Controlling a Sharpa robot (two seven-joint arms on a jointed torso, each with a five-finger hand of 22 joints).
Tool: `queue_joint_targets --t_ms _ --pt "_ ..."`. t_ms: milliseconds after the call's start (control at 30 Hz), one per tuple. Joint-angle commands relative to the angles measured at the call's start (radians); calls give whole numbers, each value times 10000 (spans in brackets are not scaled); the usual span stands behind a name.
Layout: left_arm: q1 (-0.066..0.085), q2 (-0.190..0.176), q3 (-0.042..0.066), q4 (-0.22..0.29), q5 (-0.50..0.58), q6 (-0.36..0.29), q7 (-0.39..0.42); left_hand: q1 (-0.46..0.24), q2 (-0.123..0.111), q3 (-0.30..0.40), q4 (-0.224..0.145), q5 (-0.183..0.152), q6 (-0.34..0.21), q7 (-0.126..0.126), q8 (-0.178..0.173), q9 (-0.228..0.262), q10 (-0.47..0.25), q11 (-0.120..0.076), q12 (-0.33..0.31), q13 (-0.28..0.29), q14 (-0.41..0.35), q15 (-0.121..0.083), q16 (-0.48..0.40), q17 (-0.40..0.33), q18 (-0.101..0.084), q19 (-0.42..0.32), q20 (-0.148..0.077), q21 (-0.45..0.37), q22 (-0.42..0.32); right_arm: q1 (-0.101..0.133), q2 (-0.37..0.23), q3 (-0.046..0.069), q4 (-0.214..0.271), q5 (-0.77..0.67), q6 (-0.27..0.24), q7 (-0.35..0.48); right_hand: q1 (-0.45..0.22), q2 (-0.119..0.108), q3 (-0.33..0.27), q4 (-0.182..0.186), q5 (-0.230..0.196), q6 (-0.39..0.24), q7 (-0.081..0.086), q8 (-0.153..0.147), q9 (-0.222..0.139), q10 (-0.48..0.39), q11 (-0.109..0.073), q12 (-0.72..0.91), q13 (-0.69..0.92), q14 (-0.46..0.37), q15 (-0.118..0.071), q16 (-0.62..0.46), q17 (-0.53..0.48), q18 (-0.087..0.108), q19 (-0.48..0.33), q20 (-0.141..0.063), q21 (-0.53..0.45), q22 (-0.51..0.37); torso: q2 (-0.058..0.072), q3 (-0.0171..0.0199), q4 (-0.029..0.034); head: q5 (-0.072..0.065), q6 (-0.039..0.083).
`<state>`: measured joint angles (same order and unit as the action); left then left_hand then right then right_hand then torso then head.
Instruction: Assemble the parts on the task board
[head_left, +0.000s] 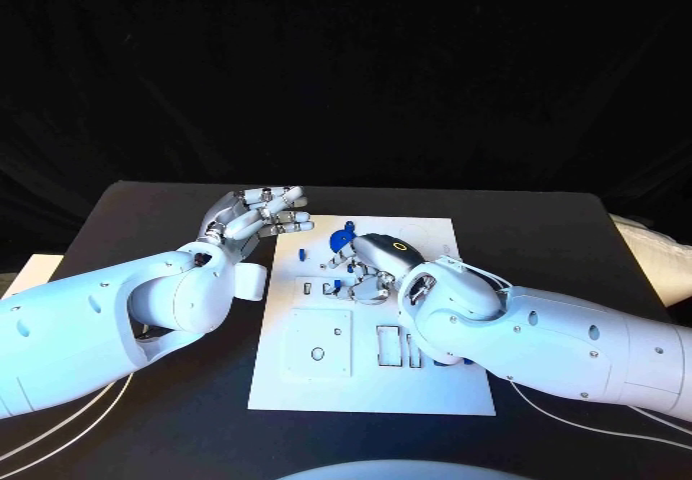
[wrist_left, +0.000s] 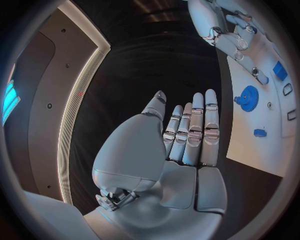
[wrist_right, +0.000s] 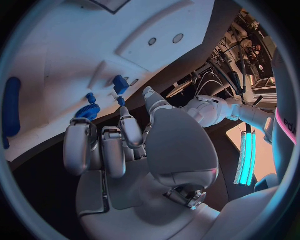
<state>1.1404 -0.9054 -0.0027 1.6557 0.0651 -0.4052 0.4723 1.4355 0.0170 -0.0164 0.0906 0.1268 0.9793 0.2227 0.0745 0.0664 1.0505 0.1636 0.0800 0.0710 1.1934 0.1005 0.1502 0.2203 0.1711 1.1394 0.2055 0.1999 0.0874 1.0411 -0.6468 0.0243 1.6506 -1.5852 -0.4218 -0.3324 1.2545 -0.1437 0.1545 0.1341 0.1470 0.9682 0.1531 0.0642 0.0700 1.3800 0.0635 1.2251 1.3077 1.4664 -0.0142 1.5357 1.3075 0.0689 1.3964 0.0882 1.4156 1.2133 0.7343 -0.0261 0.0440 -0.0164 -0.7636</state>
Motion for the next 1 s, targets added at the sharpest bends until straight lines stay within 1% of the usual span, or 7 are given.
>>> queue_joint_targets --t_ms 33,300,367,500,700,833,1000 --pt "9 48 6 -101 -279 264 -287 -65 122 1 -64 -60 180 -85 36 14 367 -158 143 75 581 -191 420 267 132 485 -188 279 149 40 -219 94 291 435 -588 1119 208 52 -71 40 -7 -39 -7 30 9 -61 20 -25 33 876 48 -66 1900 32 -17 76 -72 -18 -34 21 -13 -10 19" --pt "52 85 9 -491 -3360 1371 -3770 -379 252 220 264 -27 658 -623 284 51 1690 -775 889 426 2292 -897 2995 1905 107 2031 -884 1657 978 647 -1518 246 963 2673 -178 3029 676 248 -83 28 115 -61 3 32 15 -340 22 -421 -247 785 45 -290 1551 131 -288 77 -352 -534 -244 25 -80 73 -99" --pt "150 114 10 -583 -4209 1623 -4740 -710 160 70 533 -66 877 -811 437 106 2172 -981 1368 715 2787 -1066 5282 3937 87 2467 -1074 2247 1352 824 -1852 259 1058 3280 -117 3215 754 292 -76 16 204 -55 1 37 18 -367 19 -465 -279 774 42 -319 1513 144 -325 74 -399 -610 -292 32 -109 110 -122" --pt "406 201 10 -724 -5704 2257 -7011 -840 151 -44 931 -66 972 -1051 832 229 2187 -1074 2988 2046 2740 -1316 10001 8540 -189 2596 -1428 5042 4018 1278 -2560 274 1090 4598 -88 3371 857 426 -48 11 440 21 -14 70 35 -322 2 -417 -253 777 27 -328 1513 140 -303 62 -406 -595 -399 38 -145 149 -214" --pt "801 448 10 -877 -7725 3403 -9671 -935 180 -70 1366 -87 907 -1173 1661 549 1479 -1437 5293 4013 3146 -1439 12485 11255 -509 2522 -1508 8168 7416 1572 -3219 275 908 5263 -109 3333 892 474 -37 3 499 53 -21 81 40 -313 -7 -420 -261 777 20 -337 1502 139 -295 55 -408 -594 -496 16 -181 206 -264" --pt "898 694 10 -955 -8758 3719 -10410 -1396 -86 -551 1796 -112 965 -1315 2219 799 1449 -1496 6446 4936 3501 -1516 13492 12528 -674 2711 -1518 9526 9037 1624 -3396 272 768 5339 -131 3261 900 507 -39 14 579 94 -30 94 47 -291 -16 -407 -257 778 11 -340 1501 138 -288 48 -412 -595 -519 40 -204 251 -287" --pt "943 1021 10 -1025 -9647 3805 -11082 -1969 -107 -1282 1983 -261 950 -1524 3100 1335 1946 -1677 8681 7296 3774 -1690 14206 13505 -962 3210 -1666 11047 11006 1647 -3519 257 644 5372 -127 3165 902 522 -48 25 681 116 -35 96 49 -280 -24 -408 -263 779 5 -345 1496 139 -282 40 -416 -599 -541 47 -209 270 -319"
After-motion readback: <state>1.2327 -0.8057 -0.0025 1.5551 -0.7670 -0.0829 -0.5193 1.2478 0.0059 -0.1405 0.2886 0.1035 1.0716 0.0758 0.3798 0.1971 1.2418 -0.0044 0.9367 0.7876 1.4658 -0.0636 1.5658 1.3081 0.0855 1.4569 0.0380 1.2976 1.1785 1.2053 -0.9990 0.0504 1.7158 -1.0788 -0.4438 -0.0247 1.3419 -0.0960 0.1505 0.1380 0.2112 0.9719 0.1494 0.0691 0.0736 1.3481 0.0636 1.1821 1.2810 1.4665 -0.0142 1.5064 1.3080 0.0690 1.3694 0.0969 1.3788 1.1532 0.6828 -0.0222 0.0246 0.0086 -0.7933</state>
